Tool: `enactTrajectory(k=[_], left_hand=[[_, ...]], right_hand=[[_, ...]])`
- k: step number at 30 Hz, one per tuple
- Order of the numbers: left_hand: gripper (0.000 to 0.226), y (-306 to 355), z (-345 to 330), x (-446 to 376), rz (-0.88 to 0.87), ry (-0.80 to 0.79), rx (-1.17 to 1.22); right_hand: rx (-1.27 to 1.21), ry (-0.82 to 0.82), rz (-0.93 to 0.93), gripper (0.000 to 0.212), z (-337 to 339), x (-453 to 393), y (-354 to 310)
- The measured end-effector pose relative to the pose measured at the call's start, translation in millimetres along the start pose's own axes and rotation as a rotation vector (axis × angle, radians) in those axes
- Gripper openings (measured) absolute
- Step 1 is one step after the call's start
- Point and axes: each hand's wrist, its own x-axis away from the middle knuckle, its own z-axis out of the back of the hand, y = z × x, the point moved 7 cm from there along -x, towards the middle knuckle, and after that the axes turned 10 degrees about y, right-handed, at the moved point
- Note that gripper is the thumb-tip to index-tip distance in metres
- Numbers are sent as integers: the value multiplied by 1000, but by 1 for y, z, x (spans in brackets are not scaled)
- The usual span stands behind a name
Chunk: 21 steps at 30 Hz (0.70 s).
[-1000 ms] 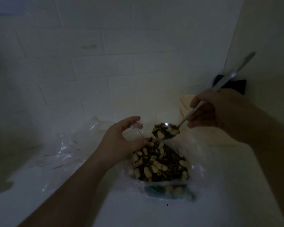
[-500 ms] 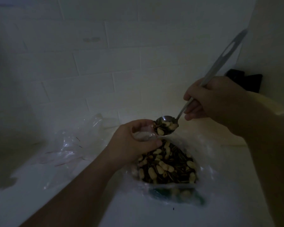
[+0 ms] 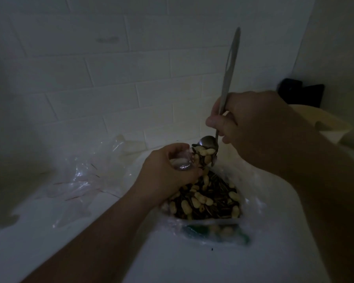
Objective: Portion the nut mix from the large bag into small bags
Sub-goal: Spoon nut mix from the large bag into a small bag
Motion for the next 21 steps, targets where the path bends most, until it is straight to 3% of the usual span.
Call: enactTrajectory(k=[10, 17, 21], left_hand=[[47, 4, 1, 1, -52, 23, -42], [77, -1, 5, 2, -8, 83, -50], [79, 1, 5, 2, -16, 99, -56]], right_hand=[[-28, 16, 43, 25, 1, 1, -6], [-156, 96, 32, 15, 7, 0, 1], [-135, 90, 86, 16, 5, 0, -6]])
